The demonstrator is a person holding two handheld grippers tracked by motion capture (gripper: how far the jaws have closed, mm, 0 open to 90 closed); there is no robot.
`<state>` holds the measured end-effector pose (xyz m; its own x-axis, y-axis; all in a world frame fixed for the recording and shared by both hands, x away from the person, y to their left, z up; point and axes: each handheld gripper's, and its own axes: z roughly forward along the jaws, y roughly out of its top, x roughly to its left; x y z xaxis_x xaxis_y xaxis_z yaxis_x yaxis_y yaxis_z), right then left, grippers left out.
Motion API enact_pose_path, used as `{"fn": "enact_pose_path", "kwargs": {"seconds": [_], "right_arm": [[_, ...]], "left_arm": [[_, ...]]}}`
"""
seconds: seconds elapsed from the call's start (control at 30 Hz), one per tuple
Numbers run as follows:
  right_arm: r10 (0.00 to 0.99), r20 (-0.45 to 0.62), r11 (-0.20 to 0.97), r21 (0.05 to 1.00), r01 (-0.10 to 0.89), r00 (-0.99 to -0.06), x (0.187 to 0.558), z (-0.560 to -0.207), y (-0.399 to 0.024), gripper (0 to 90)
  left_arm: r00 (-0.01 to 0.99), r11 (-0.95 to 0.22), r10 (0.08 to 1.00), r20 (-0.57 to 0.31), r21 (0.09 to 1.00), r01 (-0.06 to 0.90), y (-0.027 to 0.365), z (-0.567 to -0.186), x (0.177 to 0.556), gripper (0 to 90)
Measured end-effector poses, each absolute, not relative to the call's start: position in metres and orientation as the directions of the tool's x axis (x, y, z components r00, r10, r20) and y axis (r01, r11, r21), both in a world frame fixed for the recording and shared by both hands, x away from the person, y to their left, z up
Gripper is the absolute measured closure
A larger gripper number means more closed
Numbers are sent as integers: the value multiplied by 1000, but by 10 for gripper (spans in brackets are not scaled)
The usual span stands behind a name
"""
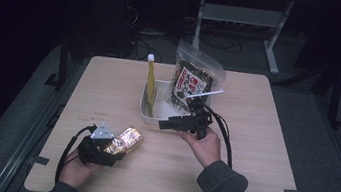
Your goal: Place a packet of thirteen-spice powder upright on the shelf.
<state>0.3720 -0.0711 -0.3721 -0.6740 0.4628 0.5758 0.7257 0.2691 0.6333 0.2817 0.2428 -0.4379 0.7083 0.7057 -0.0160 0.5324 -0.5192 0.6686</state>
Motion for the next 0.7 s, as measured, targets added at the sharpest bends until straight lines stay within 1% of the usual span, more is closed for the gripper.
{"fn": "enact_pose_path", "kwargs": {"seconds": [0.37, 0.7], "right_arm": [[451, 609, 287, 593, 752, -652, 373, -384, -70, 364], [429, 634, 314, 563, 765, -643, 374, -392, -63, 364]], "left_arm": [[727, -502, 686, -17, 713, 490, 237, -428, 277, 324], [762, -504, 647, -15, 741, 443, 226, -421, 272, 324]]}}
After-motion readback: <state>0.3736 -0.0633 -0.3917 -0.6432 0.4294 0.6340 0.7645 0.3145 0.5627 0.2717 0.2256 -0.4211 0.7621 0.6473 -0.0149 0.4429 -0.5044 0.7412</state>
